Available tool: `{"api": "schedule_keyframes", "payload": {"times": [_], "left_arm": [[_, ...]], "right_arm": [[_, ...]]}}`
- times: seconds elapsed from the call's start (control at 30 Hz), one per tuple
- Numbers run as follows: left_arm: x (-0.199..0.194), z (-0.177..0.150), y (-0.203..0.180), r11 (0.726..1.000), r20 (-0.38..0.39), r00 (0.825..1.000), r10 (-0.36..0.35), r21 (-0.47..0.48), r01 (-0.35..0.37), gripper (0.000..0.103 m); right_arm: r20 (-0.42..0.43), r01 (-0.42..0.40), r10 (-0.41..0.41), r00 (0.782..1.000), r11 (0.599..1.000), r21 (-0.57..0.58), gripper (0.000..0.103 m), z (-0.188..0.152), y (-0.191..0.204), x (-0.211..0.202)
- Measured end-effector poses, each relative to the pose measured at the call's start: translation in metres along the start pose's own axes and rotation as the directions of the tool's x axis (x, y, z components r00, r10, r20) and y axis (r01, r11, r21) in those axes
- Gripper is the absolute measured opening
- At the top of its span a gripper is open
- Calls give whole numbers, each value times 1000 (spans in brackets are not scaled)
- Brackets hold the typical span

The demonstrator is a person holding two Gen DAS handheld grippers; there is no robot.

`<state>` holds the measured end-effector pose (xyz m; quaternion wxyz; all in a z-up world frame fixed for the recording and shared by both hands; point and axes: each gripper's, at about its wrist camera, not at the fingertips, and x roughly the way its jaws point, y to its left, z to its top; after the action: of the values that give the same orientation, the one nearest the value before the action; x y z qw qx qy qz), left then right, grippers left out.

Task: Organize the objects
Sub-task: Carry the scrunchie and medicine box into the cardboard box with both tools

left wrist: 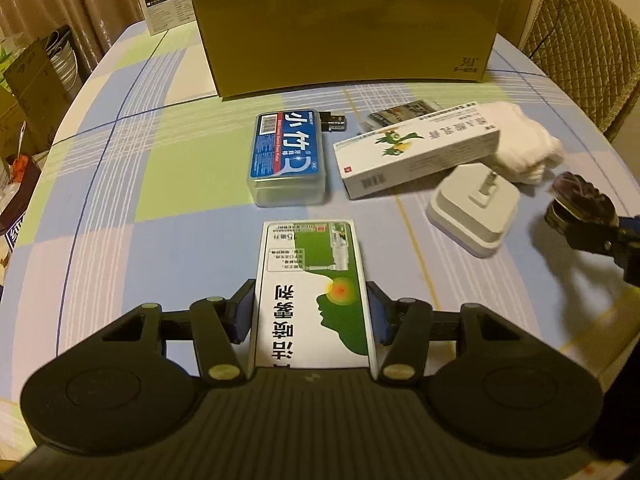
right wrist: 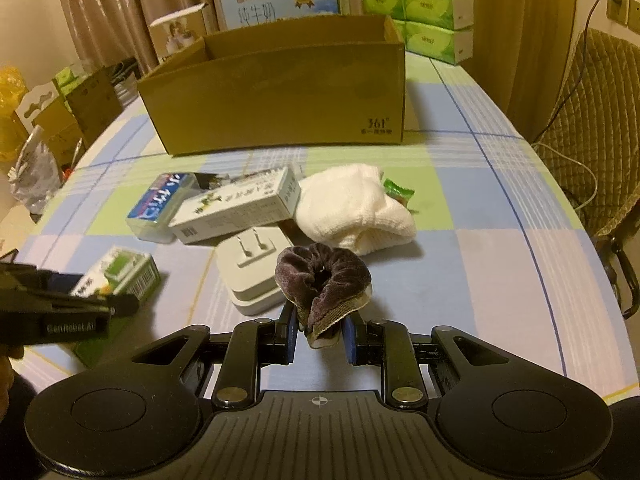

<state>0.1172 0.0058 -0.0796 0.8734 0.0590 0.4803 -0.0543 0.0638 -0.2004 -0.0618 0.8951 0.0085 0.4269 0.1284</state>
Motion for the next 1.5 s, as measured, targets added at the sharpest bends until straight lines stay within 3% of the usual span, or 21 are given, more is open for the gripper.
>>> {"api": "schedule_keyframes", "payload": {"times": [0.2, 0.53, 0.9, 1.2, 1.5], "left_arm": [[-25, 19, -2, 1000, 56, 998, -9, 9, 9, 51], [-52, 86, -1, 998, 174, 985, -12, 60, 2, 51], [-42, 184, 5, 997, 249, 967, -48, 75, 30, 51], [-6, 267, 8, 997, 275, 960, -56, 73, 38, 51], [39, 288, 14, 997, 251, 966, -67, 61, 53, 51]], "right_arm": [[60, -14, 15, 998, 1000, -14, 20, 21, 2, -18], [158, -37, 42, 986, 999, -31, 20, 86, -4, -29], [237, -58, 67, 969, 997, -47, 20, 202, -14, 3], [151, -60, 61, 987, 998, -12, 20, 257, -25, 68], [113, -70, 68, 991, 997, 17, 21, 265, -36, 107]]}}
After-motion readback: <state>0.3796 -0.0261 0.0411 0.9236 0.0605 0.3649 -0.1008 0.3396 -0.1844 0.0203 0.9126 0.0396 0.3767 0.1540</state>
